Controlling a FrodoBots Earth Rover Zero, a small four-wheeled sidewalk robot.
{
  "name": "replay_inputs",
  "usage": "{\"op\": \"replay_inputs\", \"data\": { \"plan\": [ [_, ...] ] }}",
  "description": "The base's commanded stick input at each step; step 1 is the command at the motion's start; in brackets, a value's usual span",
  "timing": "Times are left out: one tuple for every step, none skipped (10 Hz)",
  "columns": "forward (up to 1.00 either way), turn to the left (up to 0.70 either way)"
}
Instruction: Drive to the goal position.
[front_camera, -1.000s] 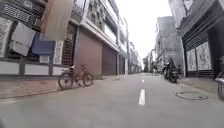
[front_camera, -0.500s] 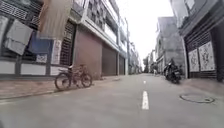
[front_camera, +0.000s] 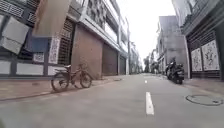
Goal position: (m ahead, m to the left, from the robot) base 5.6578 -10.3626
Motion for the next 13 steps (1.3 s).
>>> {"op": "replay_inputs", "data": {
  "plan": [
    [0.48, 0.0],
    [0.48, 0.0],
    [0.48, 0.0],
    [0.48, 0.0],
    [0.48, 0.0],
    [0.48, 0.0],
    [0.46, 0.0],
    [0.45, -0.32],
    [0.45, -0.44],
    [0.45, -0.23],
    [0.45, 0.0],
    [0.45, 0.0],
    [0.45, 0.0]
  ]
}}
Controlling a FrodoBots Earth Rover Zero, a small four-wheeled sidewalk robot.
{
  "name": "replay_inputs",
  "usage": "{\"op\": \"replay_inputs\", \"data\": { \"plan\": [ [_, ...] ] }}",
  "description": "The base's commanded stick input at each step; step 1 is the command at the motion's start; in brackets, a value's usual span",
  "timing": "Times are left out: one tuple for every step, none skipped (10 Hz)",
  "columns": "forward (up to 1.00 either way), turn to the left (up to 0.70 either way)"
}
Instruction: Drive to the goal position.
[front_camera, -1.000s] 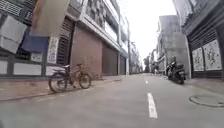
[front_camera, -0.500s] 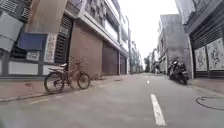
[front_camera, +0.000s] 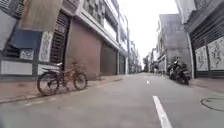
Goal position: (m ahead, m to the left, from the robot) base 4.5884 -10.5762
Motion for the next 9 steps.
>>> {"op": "replay_inputs", "data": {
  "plan": [
    [0.45, 0.0],
    [0.45, 0.0],
    [0.45, 0.0],
    [0.45, 0.0],
    [0.45, 0.0],
    [0.45, -0.04],
    [0.45, -0.43],
    [0.45, -0.45],
    [0.45, -0.45]
  ]
}}
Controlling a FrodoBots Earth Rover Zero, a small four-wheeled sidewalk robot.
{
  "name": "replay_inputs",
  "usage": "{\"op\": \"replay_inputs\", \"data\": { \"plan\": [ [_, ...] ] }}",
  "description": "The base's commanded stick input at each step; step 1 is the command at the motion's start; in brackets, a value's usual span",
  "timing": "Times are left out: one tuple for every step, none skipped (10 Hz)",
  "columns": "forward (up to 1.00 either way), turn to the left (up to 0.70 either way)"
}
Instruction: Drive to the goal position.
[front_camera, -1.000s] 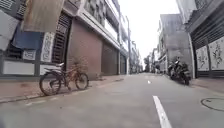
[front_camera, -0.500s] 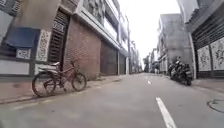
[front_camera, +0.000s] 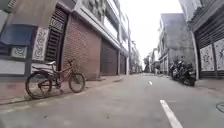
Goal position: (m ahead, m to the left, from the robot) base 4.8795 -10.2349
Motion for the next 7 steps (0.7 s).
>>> {"op": "replay_inputs", "data": {
  "plan": [
    [0.45, -0.33],
    [0.45, -0.09],
    [0.45, 0.0],
    [0.45, 0.0],
    [0.45, 0.0],
    [0.45, 0.0],
    [0.45, 0.0]
  ]
}}
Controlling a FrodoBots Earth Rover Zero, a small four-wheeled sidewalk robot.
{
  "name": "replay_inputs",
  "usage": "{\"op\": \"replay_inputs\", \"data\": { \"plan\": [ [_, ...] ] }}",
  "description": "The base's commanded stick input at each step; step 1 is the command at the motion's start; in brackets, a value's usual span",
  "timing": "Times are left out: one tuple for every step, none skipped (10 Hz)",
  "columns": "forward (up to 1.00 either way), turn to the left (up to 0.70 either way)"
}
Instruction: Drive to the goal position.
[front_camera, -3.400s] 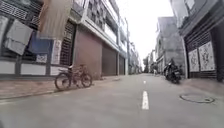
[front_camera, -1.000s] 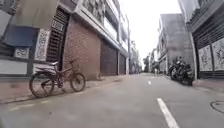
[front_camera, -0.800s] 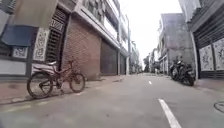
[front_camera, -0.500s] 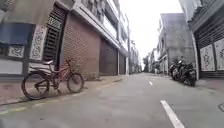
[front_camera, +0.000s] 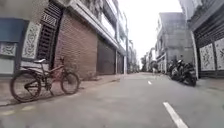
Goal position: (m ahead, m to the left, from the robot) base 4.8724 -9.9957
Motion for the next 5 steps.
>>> {"op": "replay_inputs", "data": {
  "plan": [
    [0.45, 0.0],
    [0.45, 0.0],
    [0.45, 0.0],
    [0.45, 0.0],
    [0.45, 0.0]
  ]
}}
